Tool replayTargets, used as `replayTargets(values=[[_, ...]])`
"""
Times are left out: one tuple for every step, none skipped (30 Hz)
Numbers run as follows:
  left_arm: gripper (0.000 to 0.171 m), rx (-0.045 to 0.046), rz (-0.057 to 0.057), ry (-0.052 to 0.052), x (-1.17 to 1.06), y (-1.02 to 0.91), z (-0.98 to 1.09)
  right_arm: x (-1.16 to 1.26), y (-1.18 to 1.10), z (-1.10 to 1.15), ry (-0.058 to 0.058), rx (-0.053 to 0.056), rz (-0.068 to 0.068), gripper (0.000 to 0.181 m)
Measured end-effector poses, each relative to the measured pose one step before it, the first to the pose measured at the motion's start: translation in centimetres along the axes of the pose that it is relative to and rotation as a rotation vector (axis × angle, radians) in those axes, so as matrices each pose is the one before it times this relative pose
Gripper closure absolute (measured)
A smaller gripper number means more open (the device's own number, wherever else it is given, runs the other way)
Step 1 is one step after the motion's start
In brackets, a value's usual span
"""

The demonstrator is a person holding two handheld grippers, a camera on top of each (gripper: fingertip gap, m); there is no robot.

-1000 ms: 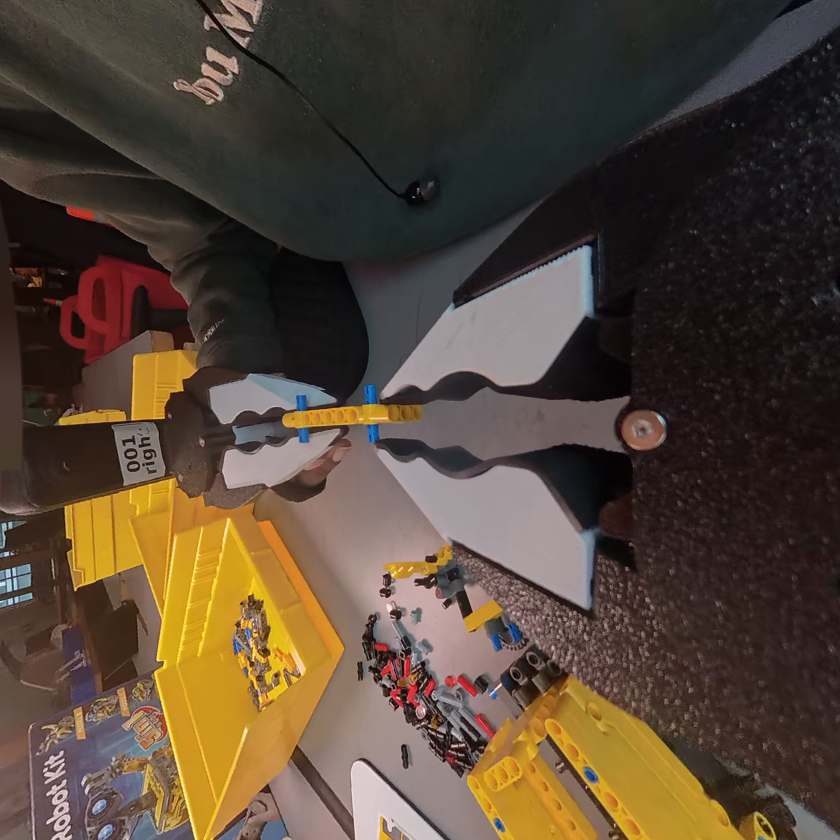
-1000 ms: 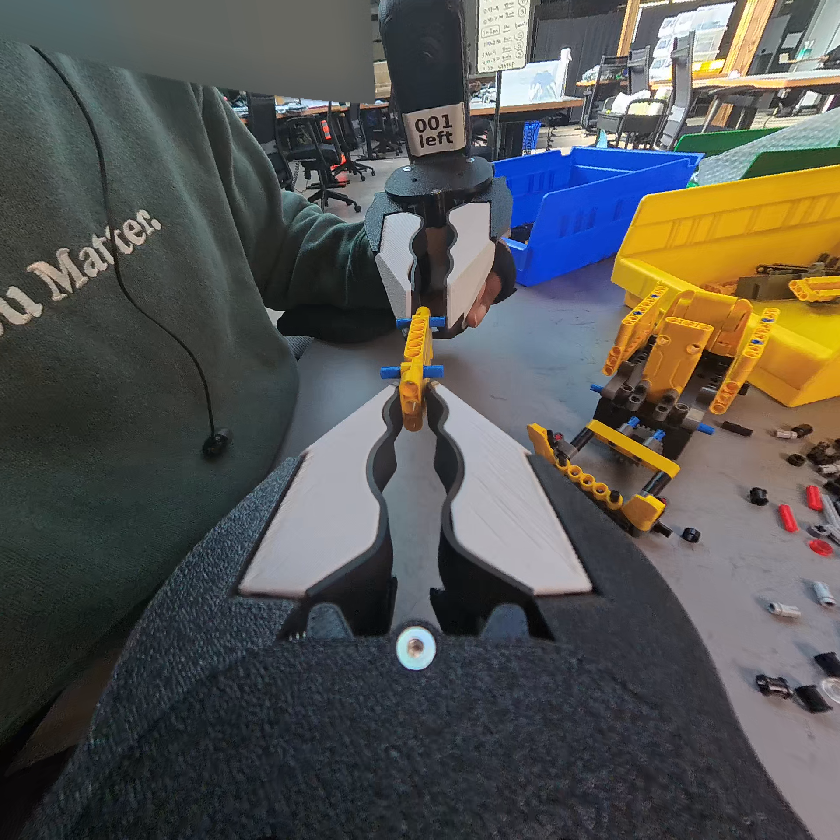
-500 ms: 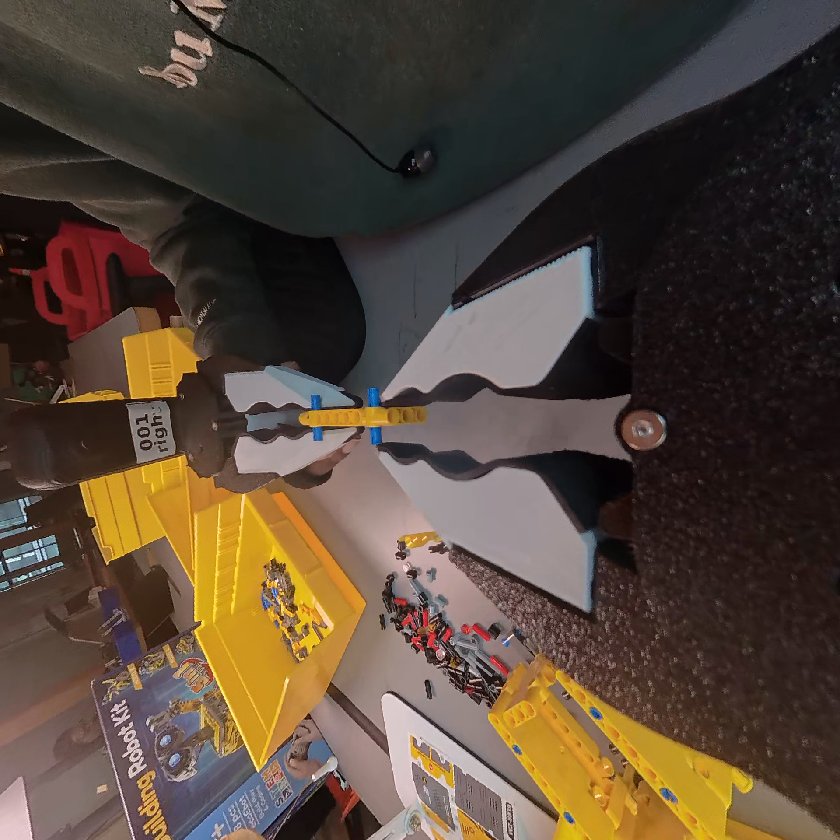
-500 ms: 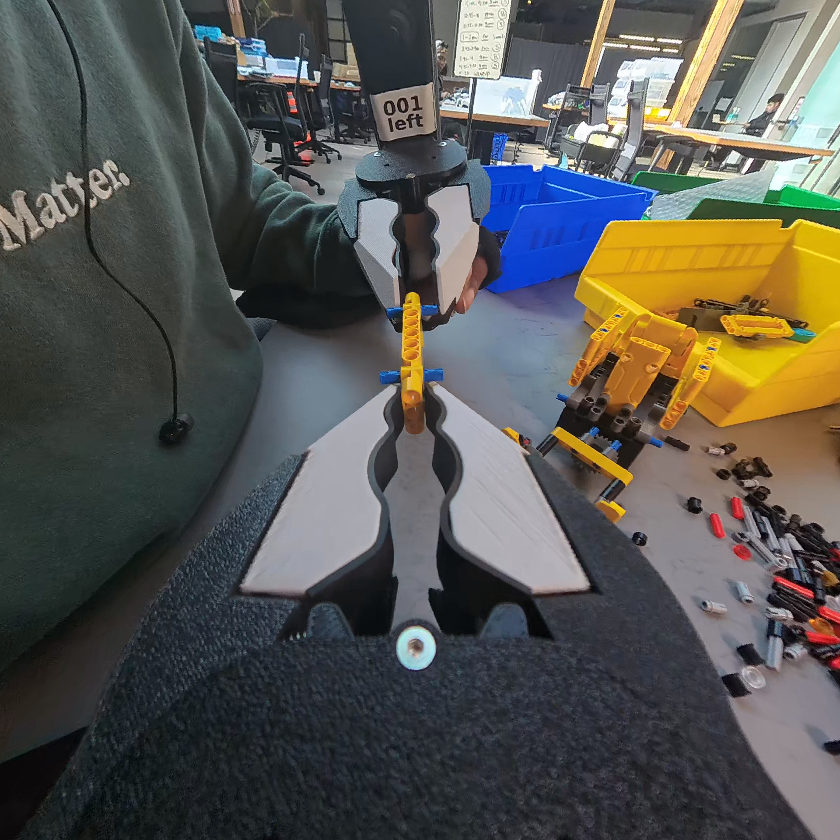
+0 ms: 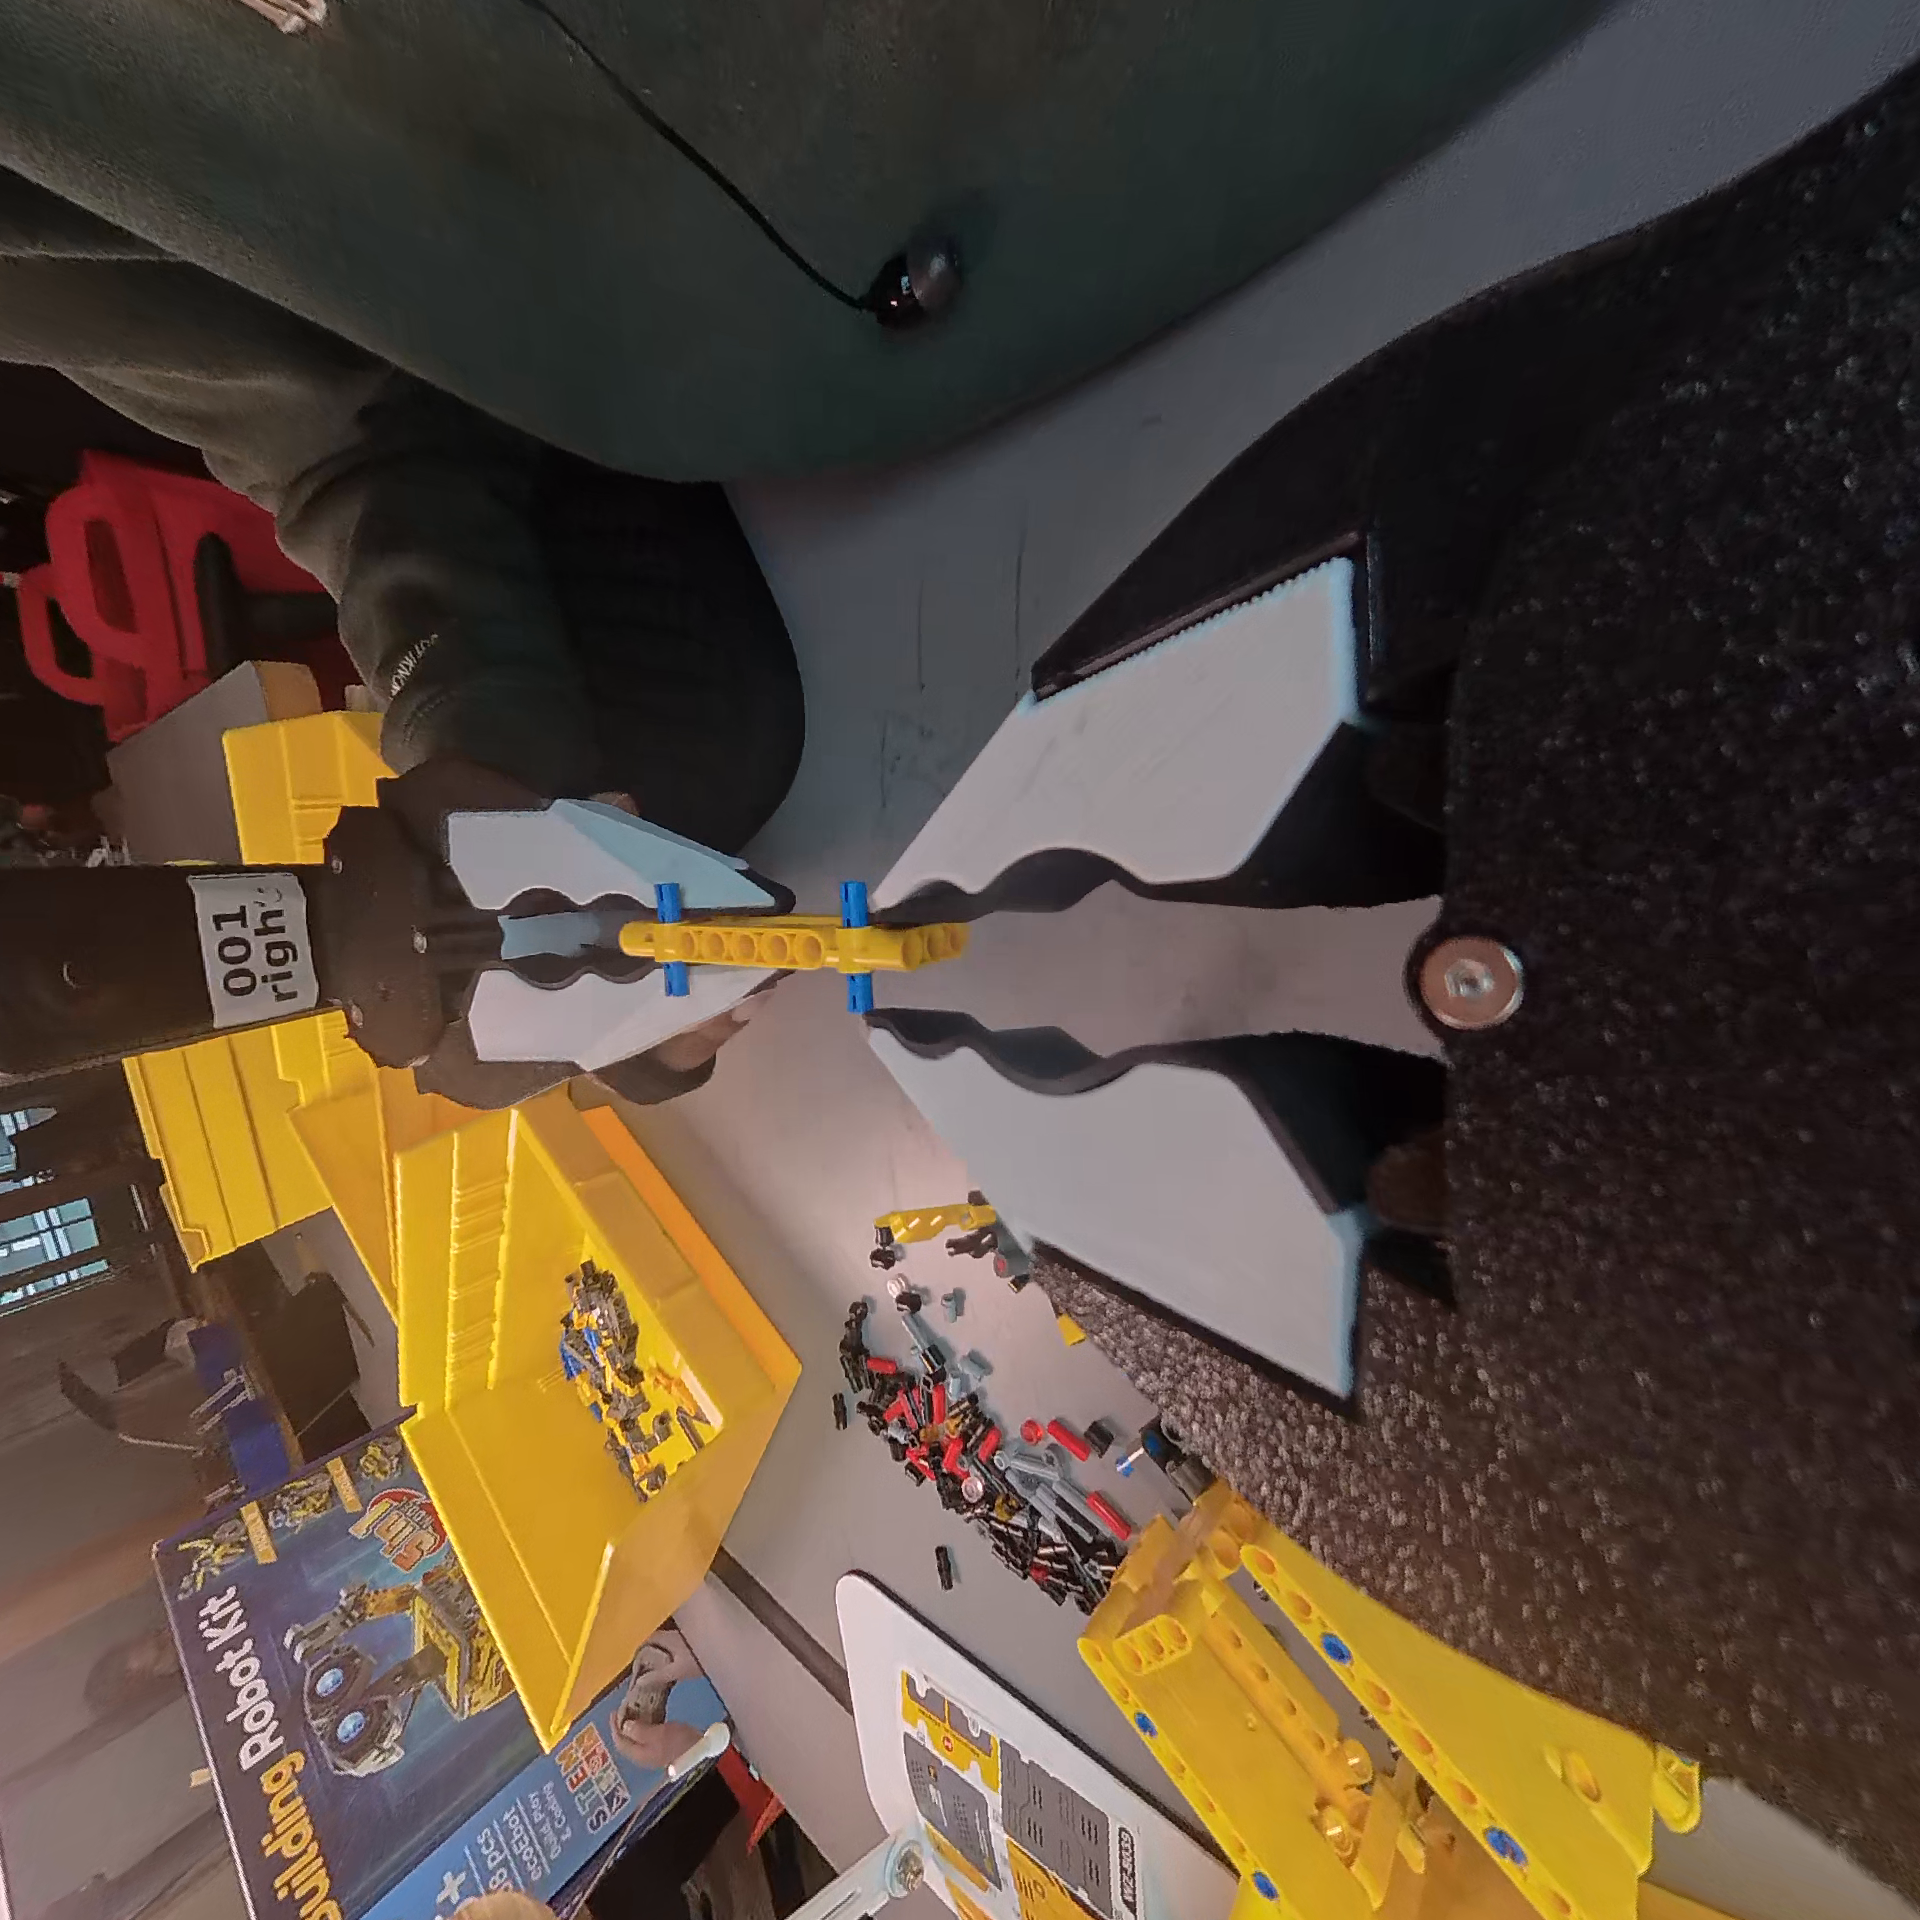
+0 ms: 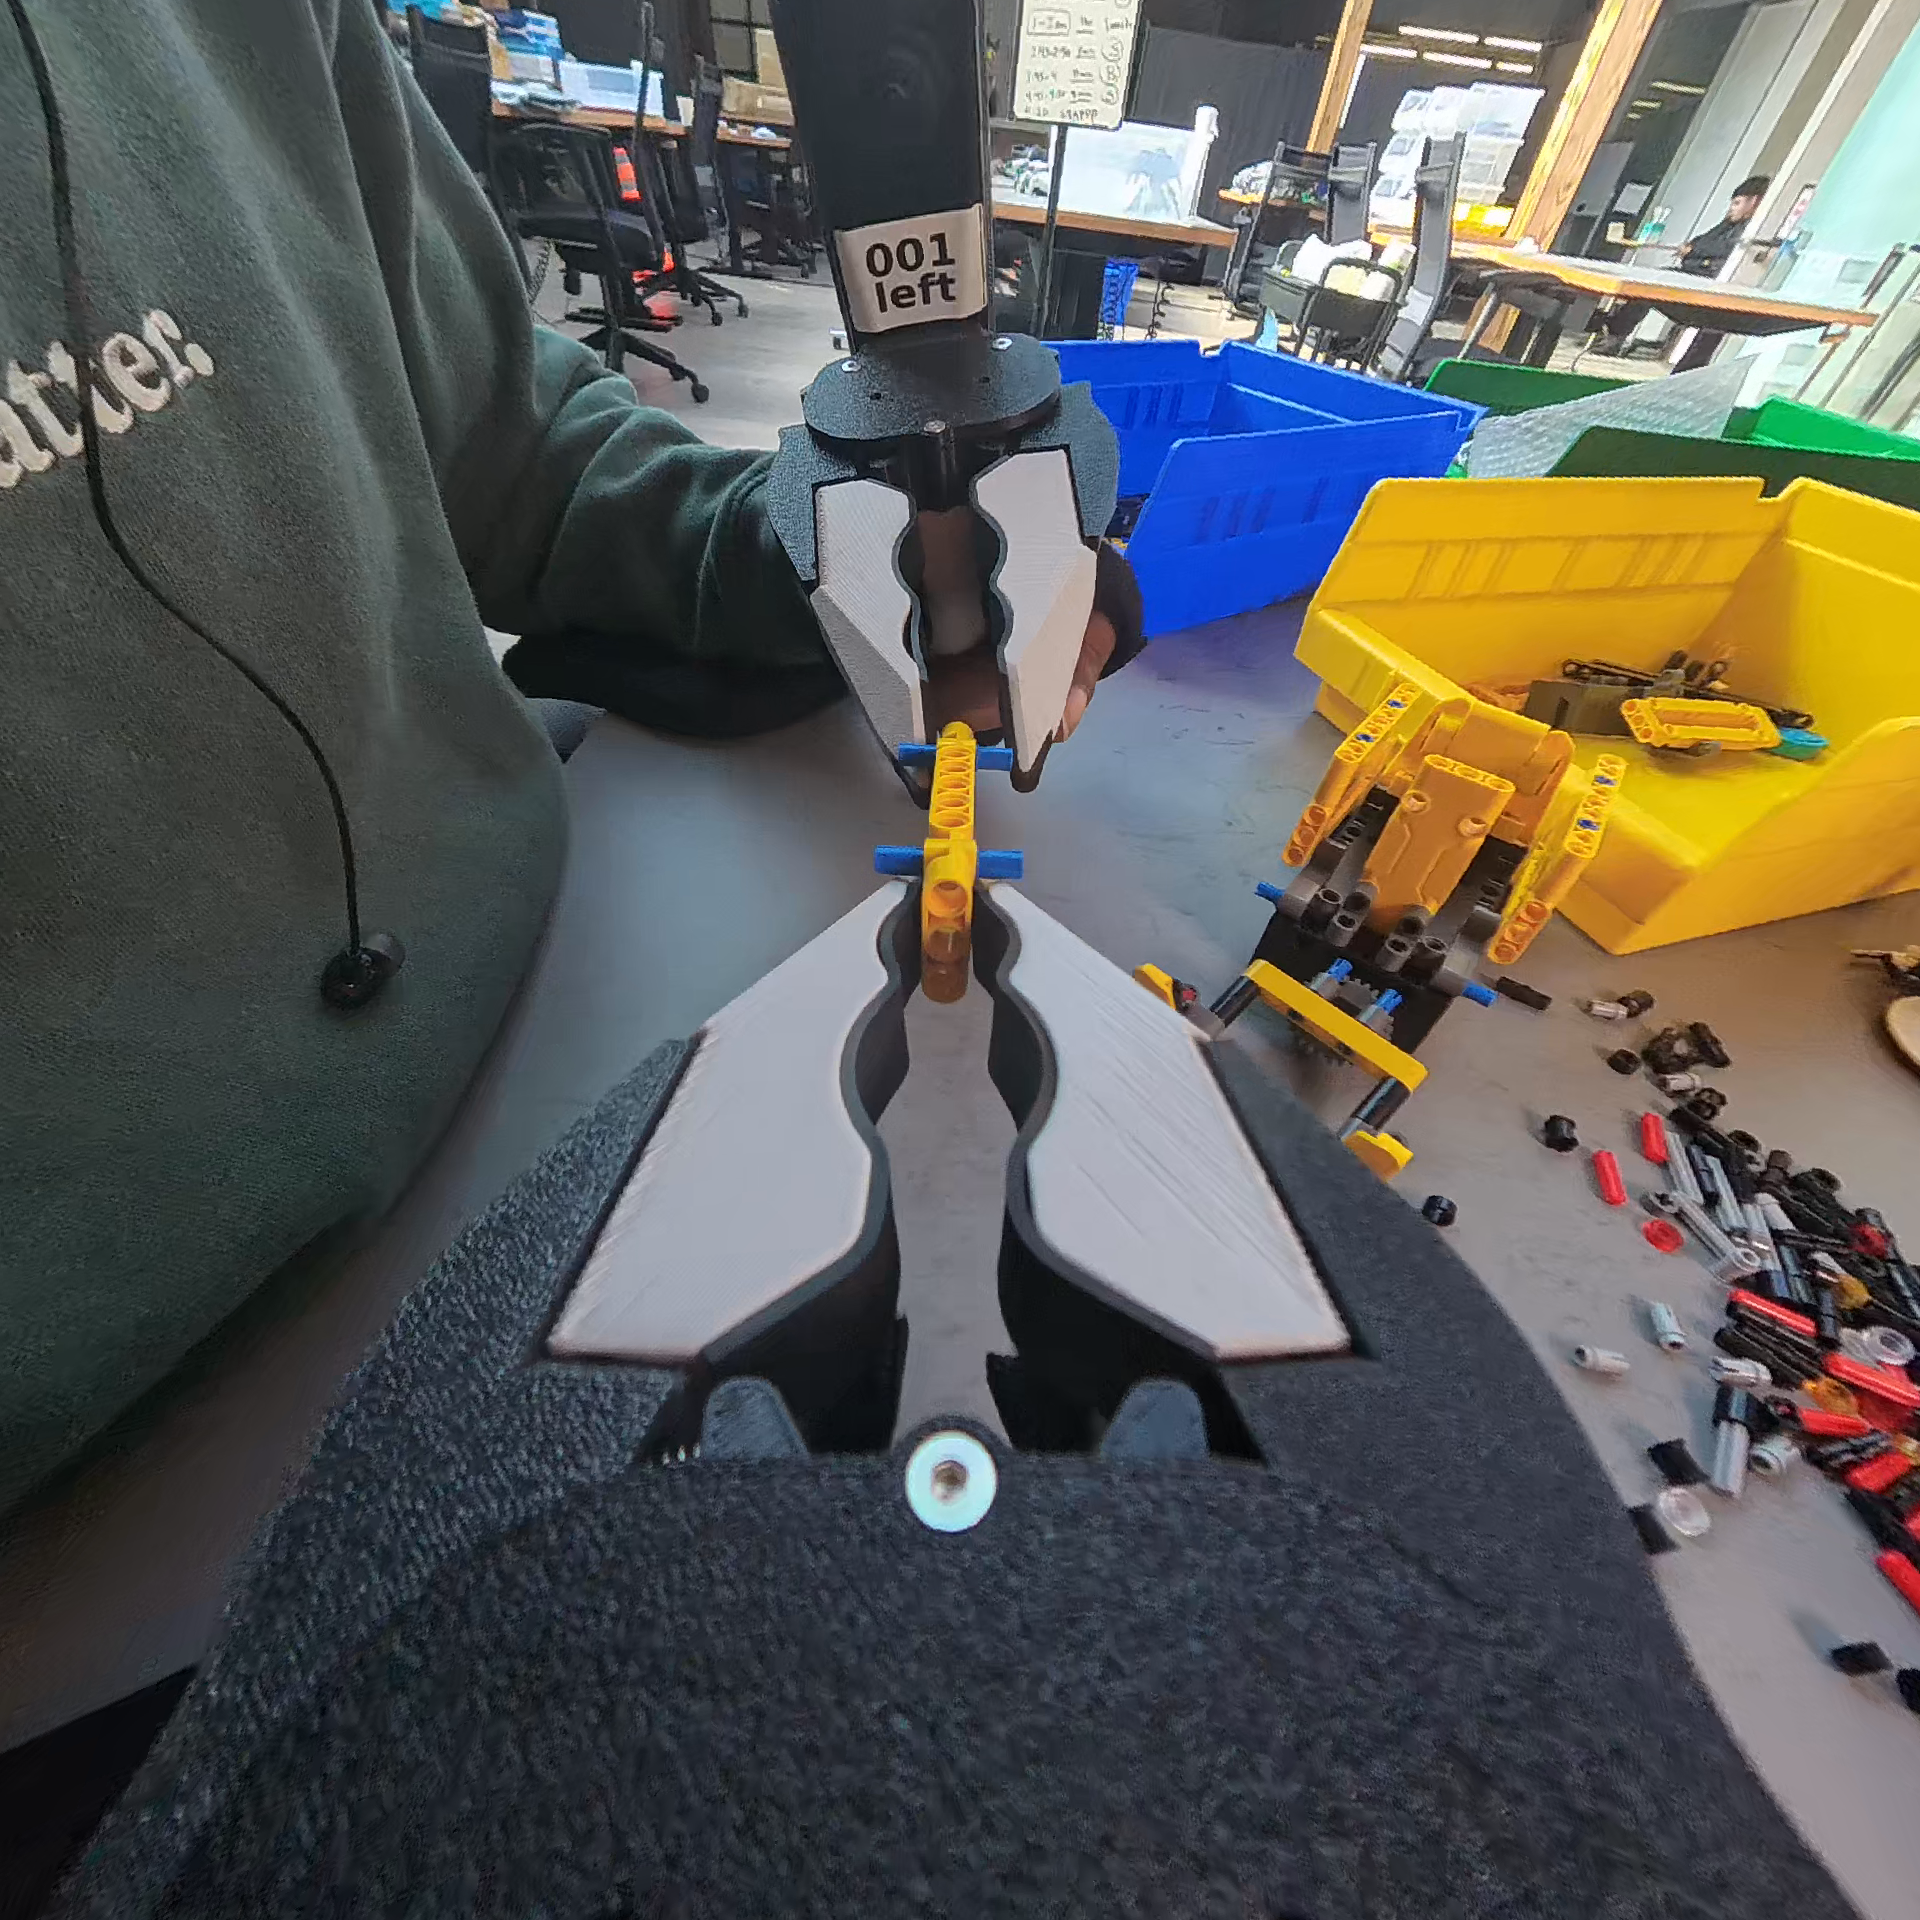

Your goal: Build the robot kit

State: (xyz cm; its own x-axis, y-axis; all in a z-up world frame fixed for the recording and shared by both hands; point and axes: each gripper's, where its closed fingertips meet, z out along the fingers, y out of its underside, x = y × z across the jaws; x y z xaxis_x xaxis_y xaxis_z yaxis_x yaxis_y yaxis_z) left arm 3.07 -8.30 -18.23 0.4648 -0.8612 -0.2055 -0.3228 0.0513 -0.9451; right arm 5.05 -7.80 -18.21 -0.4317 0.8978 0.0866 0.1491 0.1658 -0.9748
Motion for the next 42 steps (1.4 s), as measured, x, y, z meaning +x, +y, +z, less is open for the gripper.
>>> replayTargets(values=[[0.156,-0.00222,0.0035,-0.0034,-0.029,0.001,0.021,0.039,0.013,-0.014,-0.0045,0.0013,0.0133,0.174],[0.156,0.00012,0.0019,-0.0042,-0.040,-0.019,-0.001,0.054,-0.008,-0.016,-0.0003,0.0031,0.0043,0.174],[0.156,-0.00012,-0.0009,-0.0028,-0.042,-0.014,-0.014,0.029,0.003,0.015,0.0016,0.0019,-0.0031,0.174],[0.156,0.00202,-0.0008,-0.0048,-0.068,-0.035,-0.034,0.056,-0.032,0.020,0.0076,0.0030,-0.0122,0.174],[0.156,0.00771,-0.0014,-0.0020,-0.043,-0.103,-0.064,0.045,-0.111,0.025,0.0111,0.0078,-0.0227,0.174],[0.156,0.00815,-0.0027,-0.0009,-0.044,-0.131,-0.080,0.029,-0.136,0.013,0.0135,0.0085,-0.0288,0.174],[0.157,0.00208,0.0009,-0.0018,-0.039,-0.070,-0.070,0.089,-0.099,0.000,0.0171,0.0031,-0.0304,0.174],[0.164,-0.00019,0.0088,-0.0015,-0.003,-0.039,-0.076,0.208,-0.064,-0.002,0.0265,-0.0003,-0.0312,0.174],[0.164,0.00598,0.0137,-0.0028,0.074,-0.163,-0.049,-0.003,-0.128,-0.036,0.0112,0.0033,-0.0392,0.174],[0.165,0.00223,0.0155,-0.0040,0.051,-0.158,-0.036,-0.073,-0.147,-0.032,0.0070,0.0033,-0.0282,0.174],[0.165,0.00455,0.0122,-0.0008,0.061,-0.180,-0.056,-0.109,-0.178,-0.025,0.0045,0.0048,-0.0229,0.174],[0.165,0.00338,0.0096,-0.0029,0.025,-0.154,-0.046,-0.023,-0.162,-0.020,0.0067,0.0043,-0.0178,0.174],[0.165,-0.00051,0.0134,-0.0038,0.026,-0.068,-0.035,-0.038,-0.087,-0.004,0.0036,0.0018,-0.0141,0.174],[0.164,-0.00217,0.0151,-0.0067,-0.009,-0.032,-0.003,0.004,-0.040,-0.003,0.0057,0.0005,-0.0154,0.174],[0.164,-0.00142,0.0114,-0.0056,0.003,-0.015,0.005,0.009,-0.028,0.000,0.0065,0.0008,-0.0155,0.174],[0.164,-0.00165,0.0021,-0.0024,-0.012,0.028,0.006,-0.015,0.007,0.005,0.0049,-0.0012,-0.0146,0.174],[0.164,-0.00270,-0.0025,-0.0036,-0.072,0.067,0.004,0.032,0.017,0.021,0.0083,-0.0034,-0.0151,0.174],[0.164,-0.00341,-0.0031,-0.0025,-0.068,0.102,0.007,0.059,0.022,0.029,0.0112,-0.0059,-0.0198,0.174],[0.164,-0.00252,-0.0034,-0.0019,-0.069,0.116,0.007,0.039,0.062,0.045,0.0102,-0.0081,-0.0201,0.174],[0.163,-0.00090,-0.0029,0.0004,-0.030,0.094,0.000,0.005,0.038,0.020,0.0053,-0.0051,-0.0102,0.174],[0.163,-0.00047,-0.0035,0.0030,0.012,0.075,0.009,-0.025,0.047,0.016,-0.0010,-0.0018,0.0028,0.174],[0.164,-0.00369,-0.0017,0.0025,0.019,0.097,0.048,-0.010,0.084,-0.002,-0.0047,-0.0012,0.0124,0.174],[0.164,-0.00892,0.0028,-0.0011,-0.044,0.155,0.043,0.081,0.167,0.016,-0.0017,-0.0038,0.0219,0.174],[0.165,-0.00835,0.0065,-0.0028,-0.075,0.146,0.023,0.163,0.239,0.024,0.0016,-0.0059,0.0309,0.173],[0.165,-0.00723,0.0104,-0.0085,-0.128,0.153,-0.004,0.138,0.279,0.002,-0.0059,-0.0048,0.0434,0.173],[0.165,-0.01238,0.0189,-0.0163,-0.212,0.250,-0.017,0.184,0.402,-0.043,-0.0103,-0.0103,0.0551,0.173],[0.165,-0.02086,0.0267,-0.0205,-0.237,0.359,0.004,0.334,0.307,-0.121,-0.0043,-0.0066,0.0502,0.172],[0.165,-0.02030,0.0308,-0.0188,-0.170,0.360,0.038,0.225,0.163,-0.161,-0.0095,-0.0018,0.0356,0.170],[0.165,-0.01803,0.0272,-0.0140,-0.084,0.310,0.056,0.165,0.099,-0.126,-0.0059,-0.0014,0.0211,0.170],[0.165,-0.01154,0.0225,-0.0099,-0.007,0.197,0.064,0.082,0.204,-0.030,-0.0022,-0.0104,0.0037,0.168],[0.165,-0.00714,0.0155,-0.0045,0.045,0.104,0.044,-0.004,0.332,0.058,0.0029,-0.0200,-0.0153,0.167],[0.165,-0.00634,0.0119,-0.0015,0.081,0.092,0.058,-0.032,0.296,0.117,0.0083,-0.0202,-0.0276,0.167],[0.165,-0.00718,0.0087,0.0000,0.077,0.135,0.066,-0.029,0.162,0.122,0.0120,-0.0156,-0.0323,0.170],[0.165,-0.00865,0.0019,0.0017,0.065,0.178,0.060,-0.013,0.057,0.062,0.0114,-0.0112,-0.0333,0.172],[0.164,-0.00415,-0.0073,-0.0010,-0.017,0.137,0.040,0.007,0.080,0.034,0.0073,-0.0124,-0.0269,0.172],[0.164,0.00345,-0.0163,0.0033,-0.012,0.020,0.009,-0.017,0.080,0.032,0.0023,-0.0097,-0.0177,0.174],[0.164,0.01008,-0.0289,0.0138,0.060,-0.040,-0.007,-0.009,-0.030,-0.010,0.0024,0.0006,-0.0124,0.174],[0.164,0.00955,-0.0347,0.0175,0.036,-0.018,-0.033,-0.069,-0.092,-0.037,-0.0049,0.0063,0.0023,0.174],[0.164,0.00751,-0.0234,0.0110,0.009,-0.017,-0.065,-0.048,-0.108,-0.003,-0.0059,0.0070,0.0115,0.174],[0.164,0.00459,-0.0121,0.0121,0.086,-0.042,-0.059,-0.061,-0.114,-0.010,-0.0064,0.0079,0.0096,0.174],[0.164,0.00096,-0.0174,0.0182,0.162,-0.019,-0.031,-0.158,0.045,0.009,-0.0151,-0.0007,0.0148,0.174],[0.165,-0.00074,-0.0268,0.0223,0.183,0.010,-0.002,-0.182,0.190,0.040,-0.0193,-0.0057,0.0256,0.174]])
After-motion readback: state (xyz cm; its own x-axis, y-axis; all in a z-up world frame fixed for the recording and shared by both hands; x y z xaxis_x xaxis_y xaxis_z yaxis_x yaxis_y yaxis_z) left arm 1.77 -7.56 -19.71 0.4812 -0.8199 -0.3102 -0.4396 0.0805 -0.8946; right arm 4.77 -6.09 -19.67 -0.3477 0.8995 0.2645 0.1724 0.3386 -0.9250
